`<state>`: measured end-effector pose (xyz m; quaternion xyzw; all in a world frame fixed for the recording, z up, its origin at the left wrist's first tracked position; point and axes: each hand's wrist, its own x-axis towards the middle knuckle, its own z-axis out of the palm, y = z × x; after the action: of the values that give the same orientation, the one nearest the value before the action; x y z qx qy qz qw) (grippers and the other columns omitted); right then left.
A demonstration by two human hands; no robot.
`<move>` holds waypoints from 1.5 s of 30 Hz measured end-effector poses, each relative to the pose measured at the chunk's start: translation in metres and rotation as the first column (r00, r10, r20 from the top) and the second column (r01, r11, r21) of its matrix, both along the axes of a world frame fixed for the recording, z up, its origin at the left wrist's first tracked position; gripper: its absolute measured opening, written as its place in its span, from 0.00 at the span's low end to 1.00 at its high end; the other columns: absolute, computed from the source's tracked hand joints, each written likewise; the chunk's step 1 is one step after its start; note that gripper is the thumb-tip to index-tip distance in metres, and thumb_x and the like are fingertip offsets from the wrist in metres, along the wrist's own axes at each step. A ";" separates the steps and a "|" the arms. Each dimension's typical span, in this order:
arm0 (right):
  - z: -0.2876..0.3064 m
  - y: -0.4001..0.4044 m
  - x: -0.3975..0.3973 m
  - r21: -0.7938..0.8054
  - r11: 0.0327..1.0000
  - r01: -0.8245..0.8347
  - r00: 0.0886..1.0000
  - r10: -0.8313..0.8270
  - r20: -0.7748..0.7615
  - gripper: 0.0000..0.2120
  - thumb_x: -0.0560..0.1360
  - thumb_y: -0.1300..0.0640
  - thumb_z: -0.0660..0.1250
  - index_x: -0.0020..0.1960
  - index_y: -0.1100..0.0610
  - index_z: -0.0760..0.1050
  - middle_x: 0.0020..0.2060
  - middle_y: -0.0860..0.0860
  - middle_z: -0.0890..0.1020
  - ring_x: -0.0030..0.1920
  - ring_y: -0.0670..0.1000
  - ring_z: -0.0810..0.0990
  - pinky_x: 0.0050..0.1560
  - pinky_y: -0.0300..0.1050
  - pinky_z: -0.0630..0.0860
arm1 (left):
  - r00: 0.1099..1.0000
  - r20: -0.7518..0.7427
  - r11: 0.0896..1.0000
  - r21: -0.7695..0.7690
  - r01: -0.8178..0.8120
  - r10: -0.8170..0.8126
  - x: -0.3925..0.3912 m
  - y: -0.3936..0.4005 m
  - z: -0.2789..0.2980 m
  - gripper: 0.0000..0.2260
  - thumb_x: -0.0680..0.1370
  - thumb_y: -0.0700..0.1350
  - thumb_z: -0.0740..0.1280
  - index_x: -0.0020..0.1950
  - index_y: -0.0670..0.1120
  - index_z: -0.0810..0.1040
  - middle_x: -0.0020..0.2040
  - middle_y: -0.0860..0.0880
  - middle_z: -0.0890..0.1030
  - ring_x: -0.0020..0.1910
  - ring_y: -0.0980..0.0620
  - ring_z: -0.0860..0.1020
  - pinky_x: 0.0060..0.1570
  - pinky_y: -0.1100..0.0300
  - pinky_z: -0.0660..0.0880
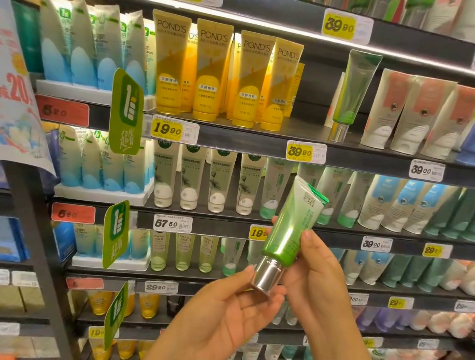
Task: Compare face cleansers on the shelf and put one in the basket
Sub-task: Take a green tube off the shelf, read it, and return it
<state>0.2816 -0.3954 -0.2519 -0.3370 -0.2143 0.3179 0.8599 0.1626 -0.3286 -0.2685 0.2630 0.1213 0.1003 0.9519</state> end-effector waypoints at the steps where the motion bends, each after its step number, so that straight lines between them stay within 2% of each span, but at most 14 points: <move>1: 0.000 -0.001 0.000 0.005 1.000 -0.004 1.000 0.004 -0.007 0.21 0.71 0.56 0.60 0.61 0.65 0.73 0.48 0.59 0.83 0.44 0.52 0.84 0.44 0.47 0.81 | 1.000 0.005 1.000 0.006 -0.009 0.009 0.001 -0.001 0.000 0.11 0.67 0.39 0.69 0.43 0.32 0.83 0.47 0.30 0.81 0.41 0.40 0.83 0.36 0.54 0.82; 5: -0.003 -0.004 0.004 -0.035 0.999 -0.019 1.000 0.019 0.001 0.16 0.76 0.58 0.58 0.58 0.65 0.74 0.47 0.60 0.83 0.44 0.52 0.84 0.42 0.46 0.82 | 0.998 -0.003 0.994 0.087 -0.060 0.060 0.004 0.000 -0.002 0.10 0.67 0.39 0.69 0.41 0.33 0.83 0.47 0.31 0.81 0.40 0.41 0.83 0.35 0.56 0.81; 9: -0.004 -0.009 0.010 -0.178 0.982 -0.056 0.996 0.066 0.052 0.15 0.74 0.53 0.61 0.51 0.63 0.80 0.41 0.57 0.84 0.41 0.52 0.83 0.43 0.48 0.81 | 0.981 -0.053 0.952 0.257 -0.166 0.185 0.008 0.004 -0.008 0.18 0.66 0.40 0.71 0.53 0.32 0.79 0.44 0.36 0.82 0.38 0.46 0.82 0.36 0.58 0.80; 11: -0.005 -0.011 0.011 -0.236 0.971 -0.050 0.993 0.073 0.090 0.15 0.72 0.51 0.63 0.45 0.60 0.82 0.39 0.55 0.84 0.42 0.53 0.83 0.49 0.53 0.79 | 0.960 -0.072 0.896 0.384 -0.223 0.269 0.008 0.004 -0.009 0.16 0.68 0.40 0.71 0.54 0.35 0.79 0.42 0.40 0.83 0.37 0.50 0.82 0.37 0.60 0.80; 13: -0.006 -0.012 0.012 -0.263 0.964 -0.038 0.991 0.070 0.110 0.14 0.71 0.50 0.63 0.45 0.60 0.81 0.38 0.54 0.84 0.43 0.54 0.83 0.52 0.54 0.77 | 0.934 -0.081 0.825 0.499 -0.265 0.349 0.009 0.003 -0.010 0.11 0.70 0.37 0.71 0.52 0.40 0.80 0.41 0.44 0.84 0.37 0.53 0.82 0.39 0.61 0.80; 16: -0.006 -0.012 0.012 -0.269 0.962 -0.044 0.988 0.082 0.131 0.14 0.71 0.52 0.63 0.49 0.61 0.79 0.41 0.54 0.85 0.45 0.54 0.84 0.50 0.51 0.80 | 0.891 -0.068 0.703 0.641 -0.307 0.450 0.009 0.002 -0.013 0.10 0.72 0.34 0.70 0.49 0.47 0.81 0.43 0.50 0.84 0.40 0.54 0.83 0.42 0.61 0.79; 20: -0.003 -0.012 0.010 -0.232 0.970 -0.065 0.991 0.091 0.101 0.12 0.71 0.58 0.63 0.51 0.62 0.78 0.45 0.56 0.85 0.46 0.54 0.84 0.45 0.47 0.82 | 0.862 -0.004 0.539 0.782 -0.313 0.507 0.005 0.003 -0.013 0.13 0.72 0.36 0.71 0.49 0.52 0.80 0.45 0.58 0.83 0.44 0.57 0.82 0.43 0.64 0.77; 22: -0.005 -0.010 0.008 -0.193 0.978 -0.079 0.996 0.087 0.035 0.11 0.70 0.60 0.63 0.51 0.62 0.77 0.44 0.56 0.85 0.44 0.53 0.84 0.43 0.47 0.82 | 0.843 0.019 0.463 0.829 -0.314 0.538 0.004 0.003 -0.012 0.13 0.72 0.36 0.71 0.48 0.55 0.79 0.46 0.57 0.83 0.44 0.60 0.81 0.41 0.67 0.76; 24: -0.007 -0.009 0.007 -0.161 0.983 -0.085 0.996 0.084 -0.017 0.11 0.69 0.60 0.63 0.50 0.62 0.77 0.42 0.57 0.85 0.42 0.53 0.85 0.42 0.48 0.82 | 0.834 0.034 0.426 0.848 -0.315 0.550 0.002 0.002 -0.010 0.14 0.72 0.35 0.70 0.48 0.54 0.79 0.47 0.54 0.82 0.43 0.62 0.80 0.38 0.72 0.74; 28: -0.009 -0.008 0.006 -0.140 0.987 -0.077 0.997 0.074 -0.030 0.12 0.69 0.60 0.63 0.51 0.62 0.76 0.42 0.57 0.85 0.42 0.54 0.85 0.40 0.48 0.82 | 0.843 0.054 0.405 0.859 -0.313 0.536 0.000 0.000 -0.008 0.14 0.72 0.33 0.69 0.51 0.51 0.78 0.50 0.50 0.80 0.43 0.65 0.79 0.37 0.76 0.72; 36: -0.010 -0.007 0.004 -0.104 0.992 -0.078 0.996 0.073 -0.047 0.13 0.69 0.59 0.63 0.53 0.62 0.75 0.44 0.58 0.84 0.43 0.54 0.84 0.40 0.49 0.82 | 0.839 0.085 0.362 0.876 -0.320 0.537 -0.001 0.001 -0.008 0.14 0.72 0.33 0.70 0.49 0.51 0.78 0.51 0.49 0.80 0.44 0.66 0.78 0.38 0.76 0.72; 39: -0.010 -0.006 0.002 -0.147 0.989 -0.034 0.998 0.041 0.042 0.15 0.70 0.57 0.63 0.55 0.61 0.75 0.43 0.56 0.85 0.43 0.52 0.84 0.41 0.47 0.82 | 0.842 0.071 0.371 0.876 -0.309 0.535 -0.001 0.004 -0.011 0.13 0.71 0.36 0.72 0.48 0.54 0.79 0.48 0.53 0.82 0.44 0.65 0.79 0.39 0.74 0.74; 42: -0.005 -0.006 0.002 -0.179 0.984 0.017 0.988 0.011 0.153 0.18 0.70 0.54 0.63 0.57 0.62 0.74 0.44 0.55 0.85 0.44 0.52 0.84 0.42 0.46 0.81 | 0.869 0.029 0.503 0.806 -0.313 0.495 -0.002 0.007 -0.014 0.12 0.70 0.37 0.73 0.47 0.53 0.80 0.47 0.55 0.84 0.46 0.57 0.82 0.44 0.64 0.77; 45: -0.001 -0.006 0.003 -0.140 0.990 0.027 0.983 -0.002 0.181 0.18 0.71 0.53 0.62 0.56 0.61 0.75 0.44 0.55 0.84 0.45 0.53 0.83 0.44 0.47 0.81 | 0.900 0.008 0.700 0.626 -0.345 0.436 -0.002 0.008 -0.014 0.12 0.67 0.37 0.74 0.47 0.48 0.82 0.48 0.49 0.84 0.44 0.52 0.83 0.44 0.60 0.79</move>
<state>0.2841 -0.4016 -0.2527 -0.4263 -0.2658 0.2942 0.8130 0.1609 -0.3202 -0.2823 0.5316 0.2018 0.3151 0.7599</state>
